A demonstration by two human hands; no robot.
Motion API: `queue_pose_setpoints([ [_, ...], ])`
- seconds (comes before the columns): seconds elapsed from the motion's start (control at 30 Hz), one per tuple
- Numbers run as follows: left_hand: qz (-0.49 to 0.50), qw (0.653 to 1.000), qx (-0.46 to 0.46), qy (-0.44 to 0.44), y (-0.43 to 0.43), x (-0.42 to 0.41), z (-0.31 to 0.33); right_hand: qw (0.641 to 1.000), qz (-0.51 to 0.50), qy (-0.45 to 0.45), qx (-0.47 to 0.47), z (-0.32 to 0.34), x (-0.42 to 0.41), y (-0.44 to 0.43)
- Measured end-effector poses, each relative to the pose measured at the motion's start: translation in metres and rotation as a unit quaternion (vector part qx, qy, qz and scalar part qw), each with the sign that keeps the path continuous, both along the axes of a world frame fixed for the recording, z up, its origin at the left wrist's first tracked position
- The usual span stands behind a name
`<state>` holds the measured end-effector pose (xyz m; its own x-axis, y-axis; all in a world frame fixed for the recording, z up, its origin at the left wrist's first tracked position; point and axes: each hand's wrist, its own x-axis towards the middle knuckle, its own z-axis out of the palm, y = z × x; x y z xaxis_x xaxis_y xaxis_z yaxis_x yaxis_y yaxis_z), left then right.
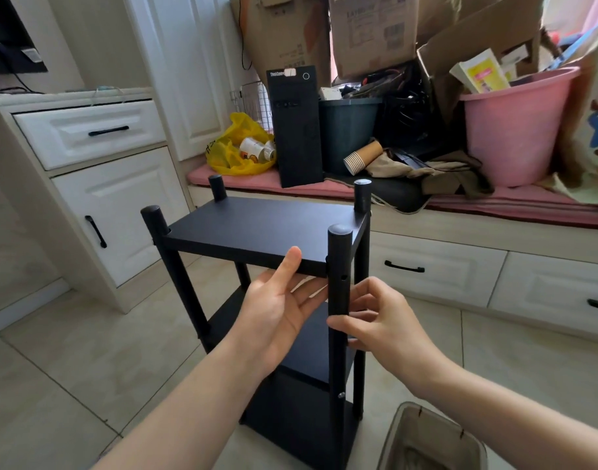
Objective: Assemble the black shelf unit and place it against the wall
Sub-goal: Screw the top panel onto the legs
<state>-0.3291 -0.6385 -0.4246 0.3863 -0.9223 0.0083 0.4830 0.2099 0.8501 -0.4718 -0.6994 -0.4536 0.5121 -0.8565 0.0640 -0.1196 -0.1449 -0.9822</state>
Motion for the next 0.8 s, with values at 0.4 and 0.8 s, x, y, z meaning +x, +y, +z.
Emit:
queue_pose_setpoints([
  [0.4, -0.01, 0.999, -0.007, 0.035, -0.003, -0.009, -0.003, 0.988, -0.001, -0.055, -0.146, 0.065, -0.03, -0.011],
  [0.8, 0.025, 0.999, -0.016, -0.044, -0.007, -0.019, -0.015, 0.958, 0.024, 0.015, -0.285, 0.081, -0.012, -0.013],
])
